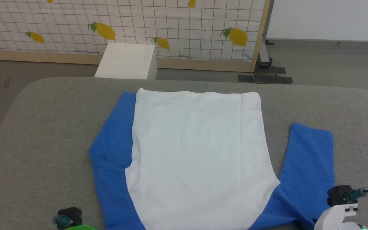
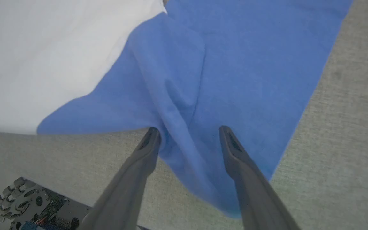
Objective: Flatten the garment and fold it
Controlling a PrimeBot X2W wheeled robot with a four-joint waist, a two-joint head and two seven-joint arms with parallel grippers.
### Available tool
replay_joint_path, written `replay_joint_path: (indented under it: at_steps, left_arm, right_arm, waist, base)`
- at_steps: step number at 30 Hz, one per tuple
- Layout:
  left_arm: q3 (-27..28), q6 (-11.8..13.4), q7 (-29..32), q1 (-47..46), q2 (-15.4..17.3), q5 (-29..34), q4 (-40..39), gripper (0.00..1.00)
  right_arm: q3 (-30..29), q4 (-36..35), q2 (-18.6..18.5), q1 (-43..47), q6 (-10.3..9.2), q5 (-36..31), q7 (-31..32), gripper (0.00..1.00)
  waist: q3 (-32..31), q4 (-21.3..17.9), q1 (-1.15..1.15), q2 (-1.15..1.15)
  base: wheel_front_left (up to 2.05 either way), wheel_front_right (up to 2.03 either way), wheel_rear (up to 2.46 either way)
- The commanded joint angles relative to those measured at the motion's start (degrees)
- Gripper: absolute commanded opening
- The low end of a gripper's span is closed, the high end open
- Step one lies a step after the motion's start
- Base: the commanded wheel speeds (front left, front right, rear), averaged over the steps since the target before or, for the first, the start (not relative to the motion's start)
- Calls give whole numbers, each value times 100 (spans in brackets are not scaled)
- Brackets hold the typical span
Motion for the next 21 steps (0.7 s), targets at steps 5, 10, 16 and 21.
replay_joint_path:
  at_steps: [5, 10, 16, 21]
  left_arm:
    - [216, 175, 422, 155, 308, -167, -402, 100]
    - [405, 402, 829, 206, 552, -204, -1140, 100]
    - [614, 696, 1108, 254, 777, -132, -1797, 100]
    - [851, 989, 967, 188, 874, 46, -2178, 100]
  right_arm:
    - [-260, -568, -243, 276, -45, 207, 373, 100]
    - [-790, -1319, -453, 516, -45, 529, 1102, 100]
    - [-1778, -1854, -485, 58, -45, 394, 1273, 100]
    - [-2053, -1380, -456, -1040, -45, -76, 1022, 100]
  waist:
    - [31, -45, 1, 0]
    - [86, -55, 1, 0]
    - [311, -116, 1, 0]
    - [707, -95, 1, 0]
  base:
    - [0, 0, 0]
    - [0, 0, 0]
    - [0, 0, 0]
    - [0, 0, 0]
